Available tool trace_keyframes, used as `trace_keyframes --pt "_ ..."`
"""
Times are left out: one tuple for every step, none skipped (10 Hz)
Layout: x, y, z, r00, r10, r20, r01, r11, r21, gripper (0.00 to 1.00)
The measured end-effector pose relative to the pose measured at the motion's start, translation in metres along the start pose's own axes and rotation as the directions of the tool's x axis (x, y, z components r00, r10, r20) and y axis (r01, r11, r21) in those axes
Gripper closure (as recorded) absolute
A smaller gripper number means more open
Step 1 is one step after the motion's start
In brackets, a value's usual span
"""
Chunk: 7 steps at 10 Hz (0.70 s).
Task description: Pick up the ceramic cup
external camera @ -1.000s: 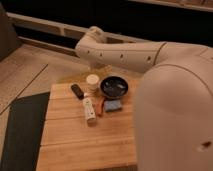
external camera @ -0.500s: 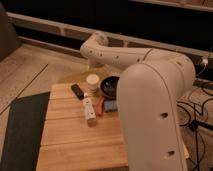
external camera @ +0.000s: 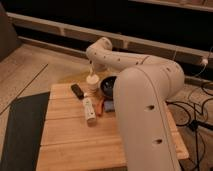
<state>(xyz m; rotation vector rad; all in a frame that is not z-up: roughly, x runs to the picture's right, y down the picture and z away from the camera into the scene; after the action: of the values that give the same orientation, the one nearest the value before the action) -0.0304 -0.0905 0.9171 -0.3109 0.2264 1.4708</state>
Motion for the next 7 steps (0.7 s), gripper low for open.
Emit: trace_keyframes --pt "0.0 0.001 0.005 1.0 -0.003 -0.011 0.003 1.0 -0.004 0.35" --pt "0.001 0.004 0.012 1.0 -0.009 -0.028 0.009 1.0 -0.009 0.35" --pt "0.002 0.006 0.021 0.999 -0.013 -0.047 0.012 1.0 -0.014 0.35" --pt "0.003 0.006 0.025 0.998 -0.011 -0.058 0.01 1.0 -0.015 0.35" --pt "0.004 0.003 0.031 0.997 -0.006 -0.072 0.005 1.0 -0.015 0.35" --pt "0.005 0.001 0.037 0.996 -0.001 -0.087 0.0 1.0 -0.014 0.35" --pt "0.008 -0.002 0.043 0.995 0.004 -0.105 -0.005 1.0 -0.013 0.36"
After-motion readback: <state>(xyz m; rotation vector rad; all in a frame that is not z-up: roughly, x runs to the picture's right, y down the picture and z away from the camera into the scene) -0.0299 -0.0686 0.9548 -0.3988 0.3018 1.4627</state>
